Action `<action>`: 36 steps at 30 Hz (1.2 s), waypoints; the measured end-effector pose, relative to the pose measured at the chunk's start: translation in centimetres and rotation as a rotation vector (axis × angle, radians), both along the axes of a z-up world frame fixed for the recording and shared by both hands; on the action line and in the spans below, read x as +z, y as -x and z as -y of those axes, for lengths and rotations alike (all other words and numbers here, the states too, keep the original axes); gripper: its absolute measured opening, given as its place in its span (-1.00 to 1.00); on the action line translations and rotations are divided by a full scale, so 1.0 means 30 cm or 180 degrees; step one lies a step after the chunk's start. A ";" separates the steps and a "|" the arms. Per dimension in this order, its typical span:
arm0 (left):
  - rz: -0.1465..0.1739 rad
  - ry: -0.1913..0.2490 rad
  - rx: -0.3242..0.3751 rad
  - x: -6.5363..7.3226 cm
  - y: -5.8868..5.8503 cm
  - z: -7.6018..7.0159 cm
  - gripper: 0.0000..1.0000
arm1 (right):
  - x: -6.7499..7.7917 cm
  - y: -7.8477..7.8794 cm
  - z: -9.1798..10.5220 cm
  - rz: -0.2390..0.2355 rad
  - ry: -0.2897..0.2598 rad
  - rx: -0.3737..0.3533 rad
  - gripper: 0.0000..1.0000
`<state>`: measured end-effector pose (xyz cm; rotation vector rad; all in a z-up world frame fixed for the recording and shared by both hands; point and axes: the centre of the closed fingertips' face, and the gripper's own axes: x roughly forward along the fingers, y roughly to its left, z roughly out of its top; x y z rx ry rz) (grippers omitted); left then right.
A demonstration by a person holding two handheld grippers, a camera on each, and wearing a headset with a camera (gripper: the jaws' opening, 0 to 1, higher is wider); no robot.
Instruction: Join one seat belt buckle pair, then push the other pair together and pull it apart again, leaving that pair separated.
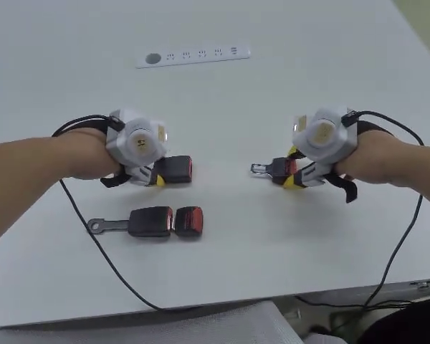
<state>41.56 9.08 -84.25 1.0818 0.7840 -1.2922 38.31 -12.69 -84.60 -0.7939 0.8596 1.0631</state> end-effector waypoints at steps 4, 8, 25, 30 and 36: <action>0.0140 -0.0107 -0.0080 0.007 -0.002 -0.005 -0.29 | 0.013 -0.029 0.014 0.0227 0.0040 -0.0137 -0.03; 0.0200 -0.0039 0.0017 0.030 0.005 -0.009 -0.04 | 0.018 -0.015 0.047 0.0287 -0.0051 -0.0284 0.15; 0.0364 0.0856 0.1453 0.222 0.212 -0.334 0.17 | 0.201 0.213 0.054 0.0388 -0.0593 -0.0488 0.42; 0.0362 0.1223 0.1811 0.281 0.317 -0.406 0.38 | 0.269 0.275 0.047 0.0399 -0.0727 -0.0502 0.47; 0.0394 0.1595 0.2122 0.352 0.420 -0.462 0.67 | 0.324 0.349 0.058 0.0407 -0.0899 -0.0545 0.53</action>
